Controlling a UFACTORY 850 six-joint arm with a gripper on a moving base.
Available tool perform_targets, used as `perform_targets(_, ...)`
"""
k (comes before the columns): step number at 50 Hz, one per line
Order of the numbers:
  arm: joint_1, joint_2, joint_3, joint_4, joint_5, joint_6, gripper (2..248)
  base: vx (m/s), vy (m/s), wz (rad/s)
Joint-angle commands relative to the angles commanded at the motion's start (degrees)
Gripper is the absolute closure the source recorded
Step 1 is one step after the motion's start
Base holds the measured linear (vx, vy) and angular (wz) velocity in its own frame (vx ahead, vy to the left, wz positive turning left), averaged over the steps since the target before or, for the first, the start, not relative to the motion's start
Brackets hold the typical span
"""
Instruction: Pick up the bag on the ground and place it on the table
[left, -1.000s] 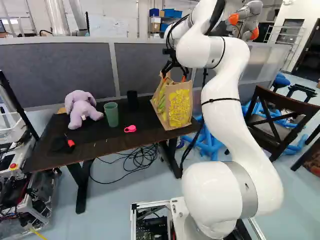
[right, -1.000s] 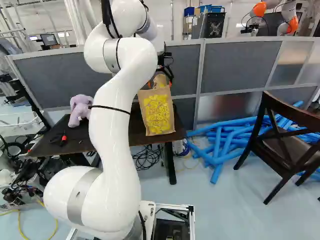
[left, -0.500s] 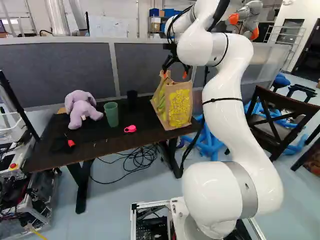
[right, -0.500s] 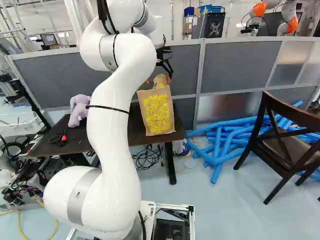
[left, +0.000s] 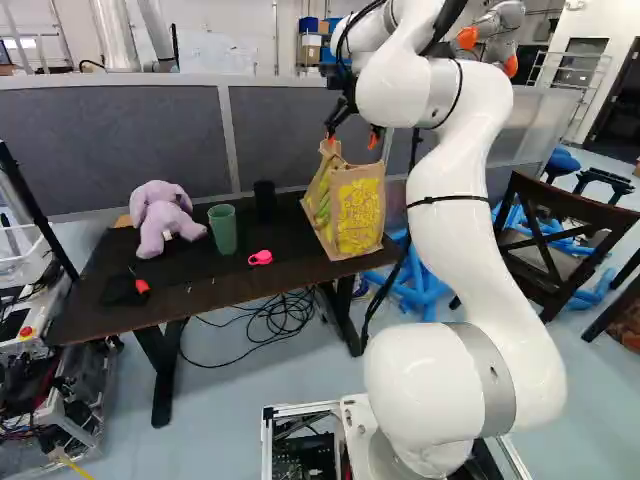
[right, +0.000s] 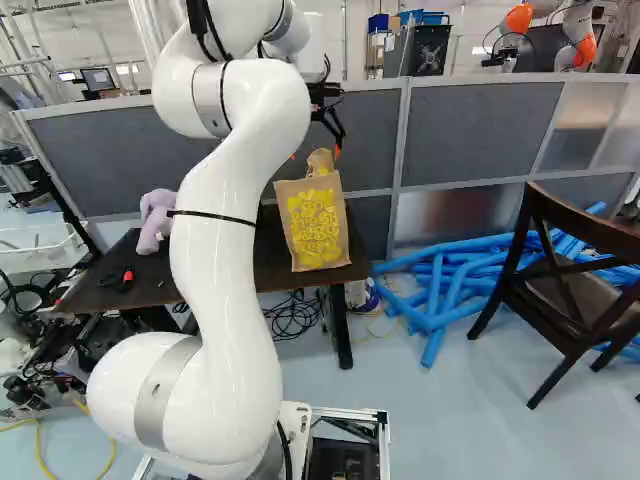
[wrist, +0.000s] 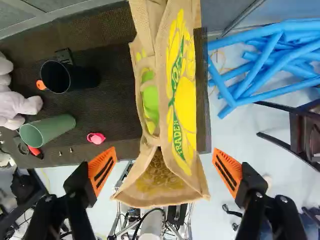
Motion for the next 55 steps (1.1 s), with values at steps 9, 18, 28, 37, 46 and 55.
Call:
perform_targets(9,0.0,0.8,-0.5,0.0,-0.9,0.0,3,0.000,0.000,0.000)
perform_targets(18,0.0,1.2,-0.7,0.0,-1.0,0.0,3,0.000,0.000,0.000)
perform_targets(28,0.0,1.2,-0.7,0.0,-1.0,0.0,3,0.000,0.000,0.000)
perform_targets(37,0.0,1.2,-0.7,0.0,-1.0,0.0,3,0.000,0.000,0.000)
perform_targets(46,0.0,1.2,-0.7,0.0,-1.0,0.0,3,0.000,0.000,0.000)
perform_targets(55,0.0,1.2,-0.7,0.0,-1.0,0.0,3,-0.003,0.000,0.001)
